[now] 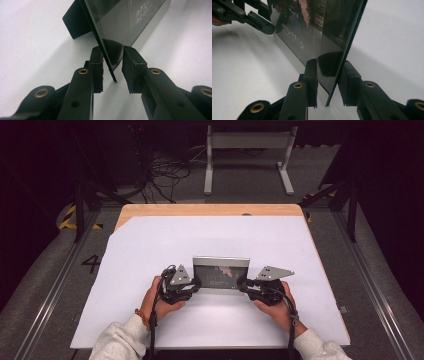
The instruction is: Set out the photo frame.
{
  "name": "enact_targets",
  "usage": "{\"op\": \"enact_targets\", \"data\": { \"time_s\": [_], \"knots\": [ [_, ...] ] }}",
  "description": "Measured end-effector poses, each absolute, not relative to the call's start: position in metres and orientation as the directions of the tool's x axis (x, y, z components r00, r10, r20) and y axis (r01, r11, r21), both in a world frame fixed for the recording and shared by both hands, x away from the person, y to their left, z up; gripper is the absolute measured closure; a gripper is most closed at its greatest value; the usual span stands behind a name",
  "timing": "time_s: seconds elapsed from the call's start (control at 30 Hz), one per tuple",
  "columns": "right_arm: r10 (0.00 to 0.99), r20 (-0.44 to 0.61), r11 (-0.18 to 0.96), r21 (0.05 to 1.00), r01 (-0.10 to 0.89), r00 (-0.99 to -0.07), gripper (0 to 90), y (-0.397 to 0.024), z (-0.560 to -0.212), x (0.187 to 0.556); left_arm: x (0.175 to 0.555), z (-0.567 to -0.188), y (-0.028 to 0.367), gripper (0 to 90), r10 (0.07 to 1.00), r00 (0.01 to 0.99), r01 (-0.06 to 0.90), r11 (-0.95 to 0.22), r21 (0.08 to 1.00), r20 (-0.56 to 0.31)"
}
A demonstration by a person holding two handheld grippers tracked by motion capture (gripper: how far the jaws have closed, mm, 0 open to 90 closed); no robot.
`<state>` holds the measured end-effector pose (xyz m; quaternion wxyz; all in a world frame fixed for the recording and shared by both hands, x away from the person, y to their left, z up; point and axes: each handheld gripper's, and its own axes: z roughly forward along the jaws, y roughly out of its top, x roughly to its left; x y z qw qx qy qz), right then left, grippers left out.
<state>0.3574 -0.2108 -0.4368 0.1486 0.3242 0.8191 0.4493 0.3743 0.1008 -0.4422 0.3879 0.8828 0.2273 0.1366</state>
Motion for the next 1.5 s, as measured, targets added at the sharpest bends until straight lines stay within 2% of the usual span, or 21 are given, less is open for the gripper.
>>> {"op": "enact_targets", "data": {
  "time_s": [0.03, 0.1, 0.13, 0.2, 0.47, 1.5],
  "knots": [
    [0.666, 0.044, 0.388, 0.832, 0.396, -0.745, 69.9, -0.21, -0.437, 0.357, 0.374, -0.443, 0.101, 70.7, 0.508, 0.859, 0.296, -0.595, 0.747, 0.065],
    [0.668, 0.039, 0.389, 0.832, 0.394, -0.743, 61.4, -0.21, -0.437, 0.356, 0.374, -0.443, 0.101, 70.2, 0.508, 0.858, 0.292, -0.602, 0.743, 0.074],
    [0.668, 0.04, 0.389, 0.832, 0.395, -0.743, 61.6, -0.211, -0.436, 0.356, 0.374, -0.443, 0.101, 69.9, 0.507, 0.858, 0.291, -0.604, 0.742, 0.076],
    [0.664, 0.031, 0.395, 0.834, 0.385, -0.747, 63.6, -0.213, -0.435, 0.354, 0.373, -0.444, 0.102, 69.8, 0.508, 0.858, 0.293, -0.603, 0.742, 0.074],
    [0.661, 0.023, 0.396, 0.838, 0.376, -0.75, 83.5, -0.227, -0.432, 0.351, 0.371, -0.442, 0.103, 74.4, 0.51, 0.856, 0.287, -0.609, 0.739, 0.087],
    [0.667, -0.011, 0.416, 0.835, 0.36, -0.745, 82.6, -0.223, -0.432, 0.354, 0.37, -0.442, 0.102, 75.7, 0.507, 0.856, 0.279, -0.62, 0.733, 0.104]
  ]
}}
